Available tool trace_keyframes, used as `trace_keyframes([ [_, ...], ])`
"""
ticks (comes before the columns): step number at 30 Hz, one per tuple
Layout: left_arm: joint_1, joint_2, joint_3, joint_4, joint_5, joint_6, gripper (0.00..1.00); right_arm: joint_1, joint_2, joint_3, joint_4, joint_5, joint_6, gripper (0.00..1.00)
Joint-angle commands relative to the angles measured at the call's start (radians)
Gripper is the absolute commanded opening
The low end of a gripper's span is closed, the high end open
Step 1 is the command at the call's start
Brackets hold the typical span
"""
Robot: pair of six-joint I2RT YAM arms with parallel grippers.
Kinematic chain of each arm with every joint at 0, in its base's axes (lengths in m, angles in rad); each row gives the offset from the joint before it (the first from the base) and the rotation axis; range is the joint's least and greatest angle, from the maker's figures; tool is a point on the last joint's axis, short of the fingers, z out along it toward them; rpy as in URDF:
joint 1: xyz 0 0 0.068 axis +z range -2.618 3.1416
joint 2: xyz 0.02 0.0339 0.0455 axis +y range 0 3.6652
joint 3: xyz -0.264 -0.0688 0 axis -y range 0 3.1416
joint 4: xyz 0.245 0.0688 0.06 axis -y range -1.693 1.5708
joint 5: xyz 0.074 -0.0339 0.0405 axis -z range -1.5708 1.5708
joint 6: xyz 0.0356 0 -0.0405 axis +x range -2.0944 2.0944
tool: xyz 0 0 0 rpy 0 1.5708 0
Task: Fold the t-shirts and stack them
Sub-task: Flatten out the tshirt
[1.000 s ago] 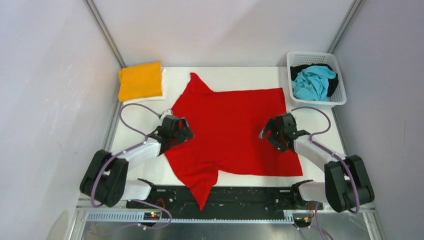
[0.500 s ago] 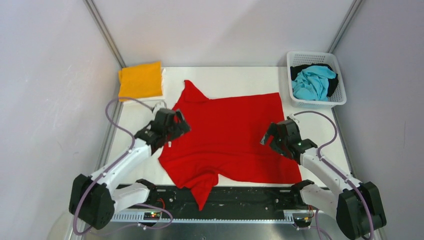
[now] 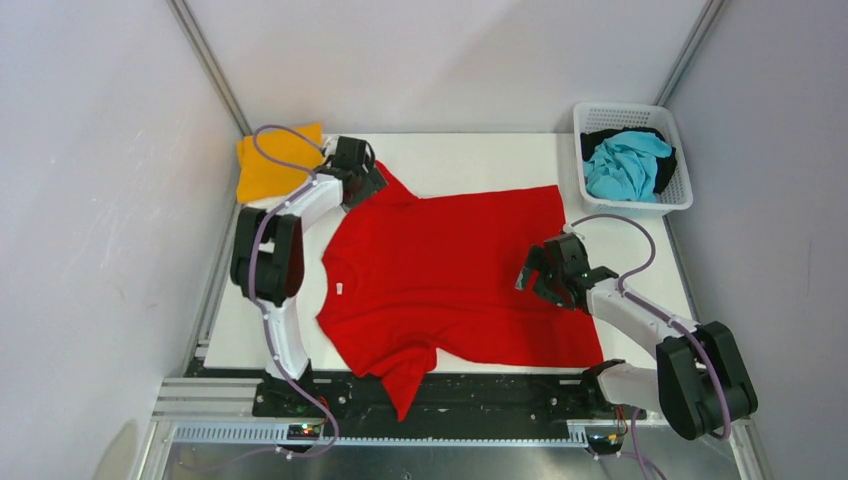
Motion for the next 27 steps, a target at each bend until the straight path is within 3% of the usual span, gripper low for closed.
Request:
trace_keyframes([
  [1, 0.025, 0.087, 0.107, -0.013, 0.032, 0.006, 0.78, -0.001, 0.018, 0.046, 0.025, 0.034, -0.025, 0.99],
  [11, 0.034, 0.228, 0.207, -0.012, 0.019, -0.023, 0.52, -0.005, 0.05, 0.046, 0.027, 0.045, -0.031, 0.99],
  [23, 0.033, 0.249, 0.197, -0.012, 0.032, -0.037, 0.38, -0.02, 0.054, 0.047, 0.014, 0.051, -0.03, 0.99],
  [27, 0.034, 0.261, 0.212, -0.013, 0.044, -0.043, 0.21, -0.02, 0.055, 0.047, 0.01, 0.056, -0.03, 0.99],
])
